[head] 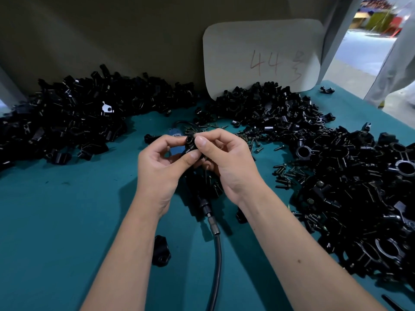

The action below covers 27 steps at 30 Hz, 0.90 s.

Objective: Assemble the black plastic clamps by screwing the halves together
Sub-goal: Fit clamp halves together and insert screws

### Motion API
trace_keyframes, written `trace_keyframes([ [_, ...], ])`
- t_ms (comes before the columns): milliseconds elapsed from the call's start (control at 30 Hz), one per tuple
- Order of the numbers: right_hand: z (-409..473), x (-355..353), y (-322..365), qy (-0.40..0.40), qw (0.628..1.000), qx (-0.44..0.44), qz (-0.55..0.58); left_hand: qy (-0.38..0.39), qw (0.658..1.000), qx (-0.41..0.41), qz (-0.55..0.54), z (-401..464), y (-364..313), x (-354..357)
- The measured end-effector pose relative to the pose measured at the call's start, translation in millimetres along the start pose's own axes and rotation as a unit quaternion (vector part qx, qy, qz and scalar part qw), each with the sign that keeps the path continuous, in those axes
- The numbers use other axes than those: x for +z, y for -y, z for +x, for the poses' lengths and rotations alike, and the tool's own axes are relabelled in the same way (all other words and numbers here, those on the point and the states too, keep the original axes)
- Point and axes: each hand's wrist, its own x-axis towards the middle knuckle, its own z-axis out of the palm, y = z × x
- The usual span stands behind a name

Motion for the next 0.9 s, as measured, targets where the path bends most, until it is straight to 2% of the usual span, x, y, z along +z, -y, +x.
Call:
trace_keyframes([
  [167, 1.4, 4.4, -5.8, -0.041, 0.999, -0.003, 0.025, -0.011, 0.999, -0.027, 0.038, -1.4, 2.4, 0.7],
  [267, 3.6, -2.6, -1.5, -0.028, 0.999, -0.002, -0.044, -0.024, 0.999, -0.030, 0.029, -0.7, 0.4, 2.9],
  [333, 7.4, -15.6, 1.1, -0.058, 0.988, -0.013, -0.146, -0.042, 0.998, -0.043, -0.013, 0.3, -1.9, 2.1],
  [367, 9.6, -24.1, 2.4, -0.085, 0.967, -0.034, -0.236, -0.054, 0.996, -0.057, -0.035, 1.0, -3.2, 1.2],
  [467, 12.0, -48.7, 5.3, -0.118, 0.847, -0.073, -0.514, -0.091, 0.988, -0.103, -0.071, 2.2, -5.2, -0.9],
  [533, 11.1, -56.9, 5.7, -0.088, 0.795, -0.039, -0.599, -0.108, 0.982, -0.128, -0.092, 2.6, -5.0, -2.7],
  [600, 10.4, -57.7, 3.6, -0.053, 0.766, -0.010, -0.641, -0.117, 0.975, -0.148, -0.117, 3.1, -5.6, -4.8],
  [767, 14.9, -51.6, 0.8, -0.037, 0.763, -0.002, -0.645, -0.124, 0.964, -0.169, -0.162, 2.4, -9.6, -6.7],
  [900, 16.8, -54.8, -4.3, -0.066, 0.789, 0.024, -0.610, -0.117, 0.969, -0.171, -0.133, 1.1, -10.4, -3.2],
])
